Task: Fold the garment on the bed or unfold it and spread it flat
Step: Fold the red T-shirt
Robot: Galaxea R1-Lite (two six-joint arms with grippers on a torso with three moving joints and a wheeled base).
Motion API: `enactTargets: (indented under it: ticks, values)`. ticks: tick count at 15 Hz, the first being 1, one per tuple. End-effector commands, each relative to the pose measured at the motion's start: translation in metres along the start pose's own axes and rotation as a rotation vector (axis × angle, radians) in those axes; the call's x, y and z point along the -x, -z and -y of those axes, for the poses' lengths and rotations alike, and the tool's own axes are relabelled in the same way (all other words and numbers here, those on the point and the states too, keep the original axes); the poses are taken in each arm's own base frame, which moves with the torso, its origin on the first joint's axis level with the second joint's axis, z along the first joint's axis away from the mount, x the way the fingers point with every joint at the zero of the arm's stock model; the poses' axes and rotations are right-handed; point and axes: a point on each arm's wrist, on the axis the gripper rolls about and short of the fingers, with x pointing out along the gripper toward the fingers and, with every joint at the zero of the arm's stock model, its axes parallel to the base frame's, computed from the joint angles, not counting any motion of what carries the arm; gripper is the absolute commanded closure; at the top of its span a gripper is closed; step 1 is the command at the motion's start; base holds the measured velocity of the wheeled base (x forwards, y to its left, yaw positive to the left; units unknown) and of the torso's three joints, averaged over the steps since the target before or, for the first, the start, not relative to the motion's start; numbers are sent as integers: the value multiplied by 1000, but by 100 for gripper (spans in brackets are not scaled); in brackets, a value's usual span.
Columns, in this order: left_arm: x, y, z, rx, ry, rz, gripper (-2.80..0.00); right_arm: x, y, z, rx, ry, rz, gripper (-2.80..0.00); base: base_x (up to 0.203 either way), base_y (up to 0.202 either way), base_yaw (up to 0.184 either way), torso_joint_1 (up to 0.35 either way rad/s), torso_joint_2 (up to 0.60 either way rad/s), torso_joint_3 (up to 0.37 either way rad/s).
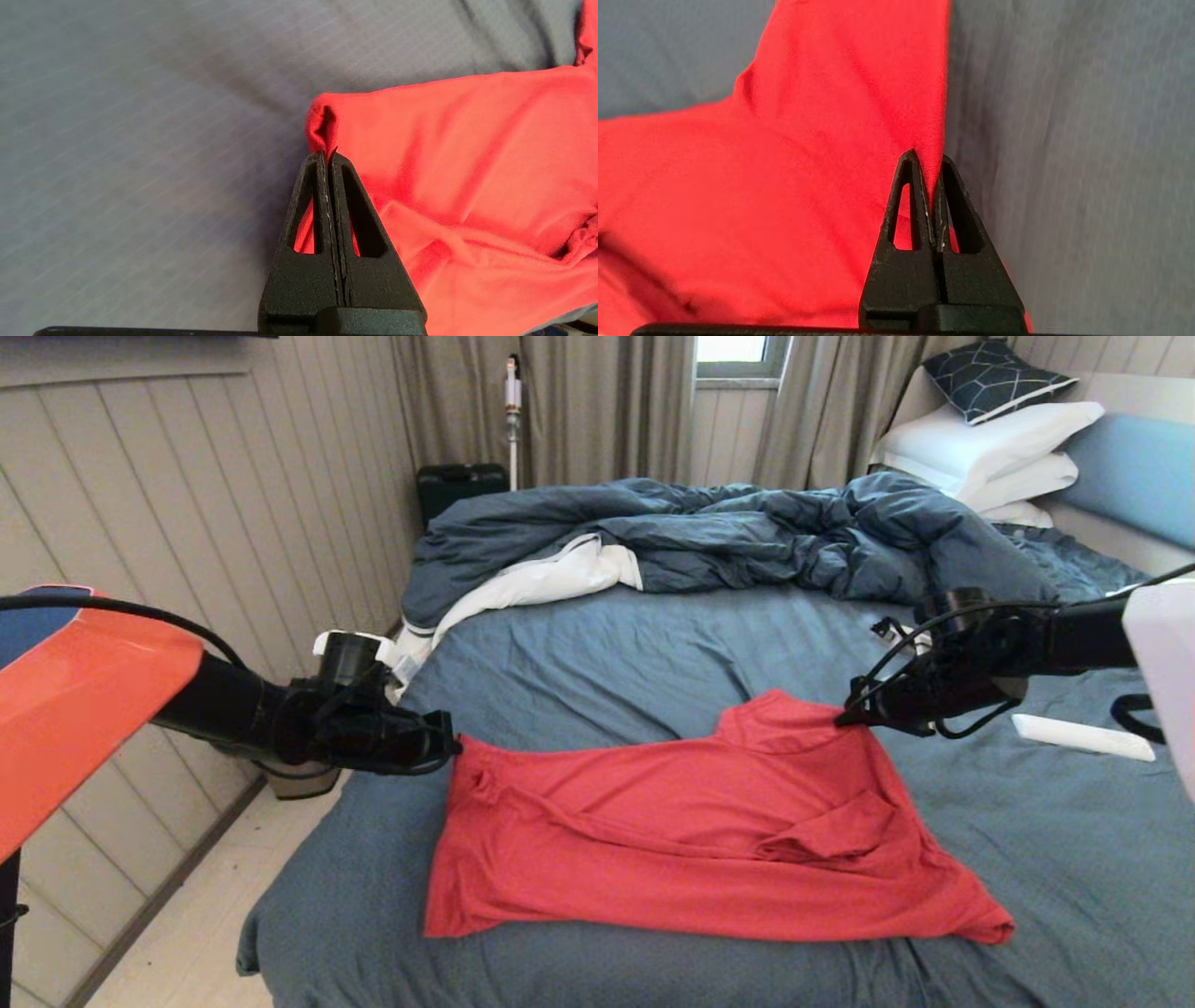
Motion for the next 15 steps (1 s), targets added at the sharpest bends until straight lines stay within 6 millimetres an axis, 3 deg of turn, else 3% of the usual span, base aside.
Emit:
enactTargets:
  ticks: [1, 5, 9, 15]
  values:
    - [14, 3, 1, 1, 1, 10, 0, 19, 2, -6, 5, -3, 20, 0, 0, 0, 0, 0, 0, 0]
    - [33, 12, 4, -7, 6, 27, 0, 44, 15, -10, 30, -2, 73, 0, 0, 0, 0, 0, 0, 0]
    - [42, 23, 3, -8, 5, 26, 0, 68, 34, -2, 34, 17, 111, 0, 0, 0, 0, 0, 0, 0]
    - [56, 39, -3, -5, -1, 40, 0, 84, 62, 11, 22, 7, 111, 0, 0, 0, 0, 0, 0, 0]
